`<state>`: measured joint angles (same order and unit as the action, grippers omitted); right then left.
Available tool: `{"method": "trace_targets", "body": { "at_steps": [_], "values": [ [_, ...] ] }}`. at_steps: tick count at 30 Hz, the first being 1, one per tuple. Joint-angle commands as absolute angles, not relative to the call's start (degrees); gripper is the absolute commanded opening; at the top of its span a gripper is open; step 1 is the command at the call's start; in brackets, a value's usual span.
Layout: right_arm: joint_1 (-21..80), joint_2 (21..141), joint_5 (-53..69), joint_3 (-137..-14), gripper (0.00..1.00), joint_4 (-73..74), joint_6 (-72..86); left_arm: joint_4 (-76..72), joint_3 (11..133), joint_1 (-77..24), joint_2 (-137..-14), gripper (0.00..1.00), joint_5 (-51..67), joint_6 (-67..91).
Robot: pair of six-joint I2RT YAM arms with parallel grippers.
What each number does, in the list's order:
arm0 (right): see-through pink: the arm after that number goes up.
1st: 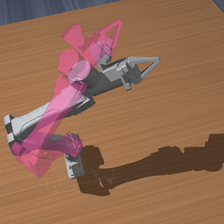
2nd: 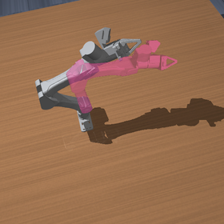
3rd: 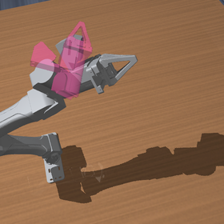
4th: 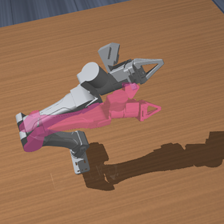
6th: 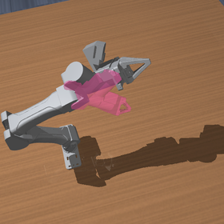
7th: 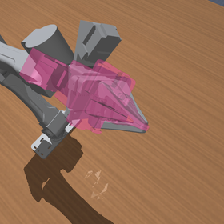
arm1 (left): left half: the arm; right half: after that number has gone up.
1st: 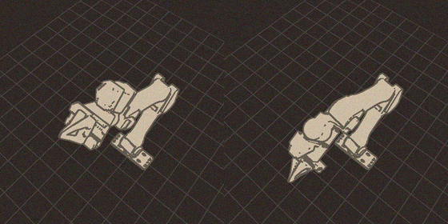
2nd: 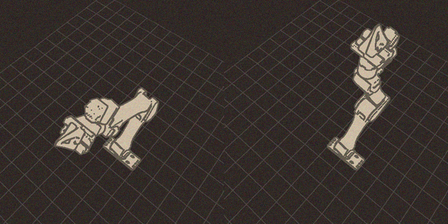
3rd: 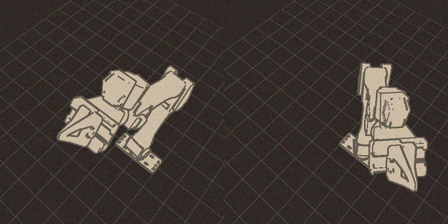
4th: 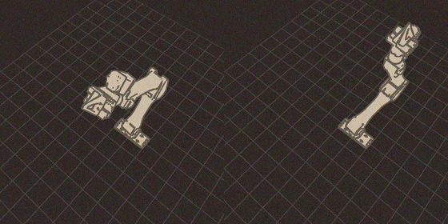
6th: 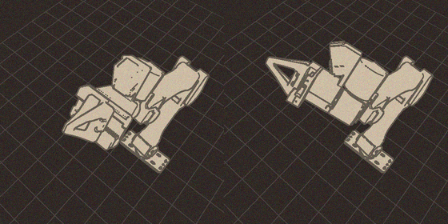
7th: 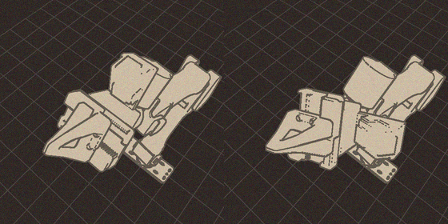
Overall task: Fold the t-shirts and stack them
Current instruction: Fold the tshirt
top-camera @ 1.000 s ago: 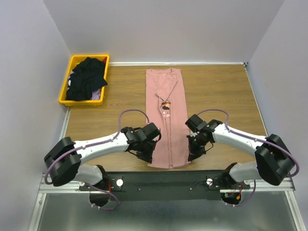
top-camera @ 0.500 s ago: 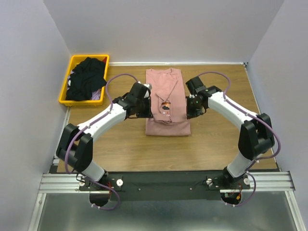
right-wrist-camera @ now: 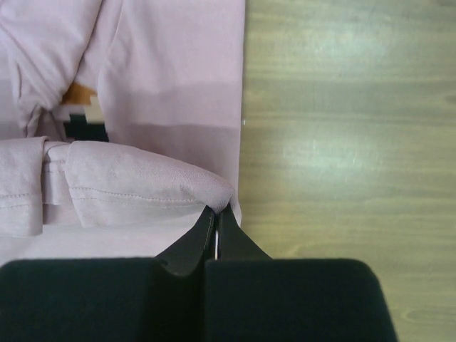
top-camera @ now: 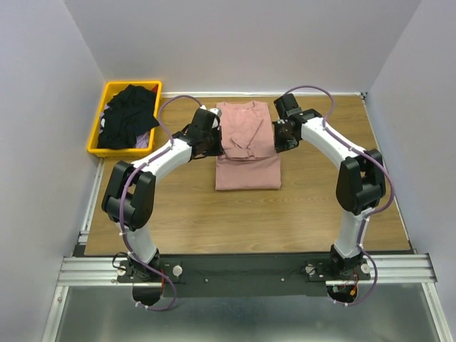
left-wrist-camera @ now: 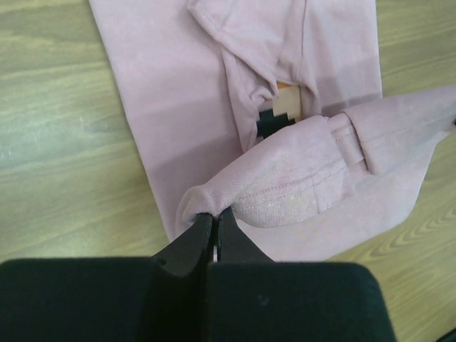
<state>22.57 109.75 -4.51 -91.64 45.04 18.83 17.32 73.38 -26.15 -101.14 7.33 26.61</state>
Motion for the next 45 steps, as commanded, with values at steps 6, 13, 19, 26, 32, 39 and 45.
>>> {"method": "trace_targets", "body": {
  "at_steps": [6, 13, 19, 26, 32, 39, 45],
  "values": [
    [21.18, 116.80, -6.77, -96.77, 0.01, 40.52, 16.00, 10.02, 73.65, -24.35, -106.26, 0.00, 4.31, 26.89],
    [20.83, 119.88, -6.94, -97.65, 0.01, 37.27, 15.73, 6.86, 73.21, -23.47, -109.51, 0.00, 2.82, 27.95],
    [21.09, 117.87, -6.77, -98.18, 0.45, 37.18, 15.20, 6.77, 71.20, -23.55, -105.49, 0.37, 0.44, 31.10],
    [25.39, 107.85, -4.85, -89.49, 0.42, 31.65, 16.26, 6.68, 63.20, -30.66, -91.42, 0.54, -10.63, 34.89],
    [30.40, 107.40, 1.67, -81.22, 0.28, 21.02, 20.30, 6.59, 62.66, -36.99, -94.65, 0.22, -5.64, 37.52],
    [31.99, 112.66, 3.25, -79.63, 0.22, 12.66, 23.12, 4.66, 61.17, -38.32, -102.91, 0.11, 1.65, 41.66],
    [31.99, 116.36, 3.78, -80.94, 0.22, 11.87, 22.41, 4.57, 60.29, -38.15, -106.17, 0.09, 6.15, 42.98]
  ]
}}
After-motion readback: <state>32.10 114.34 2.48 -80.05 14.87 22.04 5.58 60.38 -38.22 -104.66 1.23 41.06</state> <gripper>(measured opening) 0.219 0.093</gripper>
